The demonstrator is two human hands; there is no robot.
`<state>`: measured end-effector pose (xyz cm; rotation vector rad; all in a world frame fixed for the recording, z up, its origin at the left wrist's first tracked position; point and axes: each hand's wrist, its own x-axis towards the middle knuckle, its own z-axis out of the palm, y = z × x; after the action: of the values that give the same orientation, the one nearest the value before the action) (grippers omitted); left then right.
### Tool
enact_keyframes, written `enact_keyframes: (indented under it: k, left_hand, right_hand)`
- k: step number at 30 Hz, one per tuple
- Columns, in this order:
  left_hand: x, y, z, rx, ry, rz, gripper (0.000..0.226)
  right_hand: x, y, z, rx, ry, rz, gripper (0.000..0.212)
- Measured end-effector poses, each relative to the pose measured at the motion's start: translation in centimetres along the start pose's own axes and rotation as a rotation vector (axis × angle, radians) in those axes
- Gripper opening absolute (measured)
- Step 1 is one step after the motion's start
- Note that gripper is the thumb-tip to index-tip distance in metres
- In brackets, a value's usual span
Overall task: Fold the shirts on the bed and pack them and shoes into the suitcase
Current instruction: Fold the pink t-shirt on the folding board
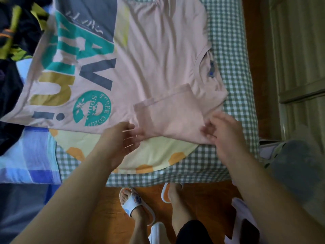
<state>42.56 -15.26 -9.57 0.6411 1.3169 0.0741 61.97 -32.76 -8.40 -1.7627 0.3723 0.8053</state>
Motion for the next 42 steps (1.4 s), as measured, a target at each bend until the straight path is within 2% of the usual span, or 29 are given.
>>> enact_keyframes:
  k: [2, 3, 6, 7, 9, 11, 15, 16, 18, 20, 21, 23, 26, 29, 32, 34, 36, 37, 39, 42]
  left_hand:
    - [0.7, -1.1, 0.5, 0.283, 0.182, 0.156, 0.011]
    - [1.0, -1.6, 0.7, 0.369, 0.229, 0.231, 0.012]
    - [1.7, -2.7, 1.3, 0.400, 0.190, 0.246, 0.018]
    - [2.1, -3.1, 1.3, 0.392, 0.173, 0.221, 0.016]
    - [2.7, -3.9, 1.2, 0.458, 0.152, 0.224, 0.014]
    - [2.7, -4.5, 0.9, 0.584, 0.148, 0.250, 0.022]
    - [1.2, -5.0, -0.7, 0.623, 0.113, 0.269, 0.003]
    - [0.9, -5.0, -1.3, 0.596, 0.135, 0.272, 0.007]
    - [0.6, -4.5, -3.2, 0.537, 0.265, 0.287, 0.009]
    - [1.3, -3.0, -6.3, 0.474, 0.447, 0.286, 0.007]
    - [2.0, -2.0, -8.5, 0.427, 0.517, 0.274, 0.017]
    - [3.5, 0.5, -13.3, 0.342, 0.630, 0.238, 0.035]
    - [5.8, 4.8, -18.2, 0.061, 0.633, 0.207, 0.018]
    - [7.8, 8.8, -19.6, -0.129, 0.502, 0.113, 0.024]
    - [8.7, 10.4, -21.9, -0.192, 0.402, -0.001, 0.022]
    - [7.9, 10.6, -23.1, -0.260, 0.319, -0.016, 0.016]
    - [6.0, 10.6, -24.1, -0.334, 0.275, -0.014, 0.014]
    - [4.8, 10.6, -24.5, -0.368, 0.265, -0.014, 0.014]
    - [3.1, 10.7, -25.4, -0.398, 0.253, -0.035, 0.018]
    - [2.4, 11.9, -26.7, -0.370, 0.213, -0.034, 0.020]
  right_hand:
    - [-0.1, 1.6, -0.9, -0.433, 0.095, -0.198, 0.016]
    - [-0.1, 2.6, -1.3, -0.562, 0.073, -0.267, 0.015]
    - [0.9, 5.1, -1.9, -0.693, -0.015, -0.345, 0.026]
    - [1.2, 5.4, -1.9, -0.740, -0.010, -0.363, 0.024]
    - [1.7, 5.6, -2.6, -0.819, 0.004, -0.401, 0.003]
    - [1.9, 5.7, -4.2, -0.860, 0.003, -0.466, 0.012]
    - [1.3, 5.4, -5.4, -1.131, 0.049, -0.555, 0.010]
    - [1.4, 5.1, -4.8, -1.167, 0.081, -0.585, 0.016]
    - [1.8, 3.4, -2.0, -1.153, 0.100, -0.703, 0.031]
    - [2.8, 1.2, 1.9, -1.179, 0.029, -0.807, 0.044]
    - [3.8, 0.4, 3.7, -1.229, -0.022, -0.818, 0.050]
    - [5.4, -0.5, 6.7, -1.363, -0.083, -0.716, 0.058]
    - [6.7, -0.9, 8.7, -1.404, -0.039, -0.523, 0.059]
    - [5.7, -0.2, 8.7, -1.216, -0.055, -0.358, 0.053]
    - [1.2, 0.8, 7.5, -0.981, -0.087, -0.334, 0.055]
    - [-3.5, 1.9, 5.5, -0.878, -0.138, -0.297, 0.063]
    - [-8.1, 3.3, 3.3, -0.876, -0.221, -0.197, 0.072]
    - [-9.8, 3.9, 2.3, -0.927, -0.251, -0.145, 0.067]
    - [-12.1, 4.9, 0.8, -1.024, -0.264, -0.080, 0.035]
    - [-12.8, 5.9, 0.0, -1.139, -0.225, -0.087, 0.018]
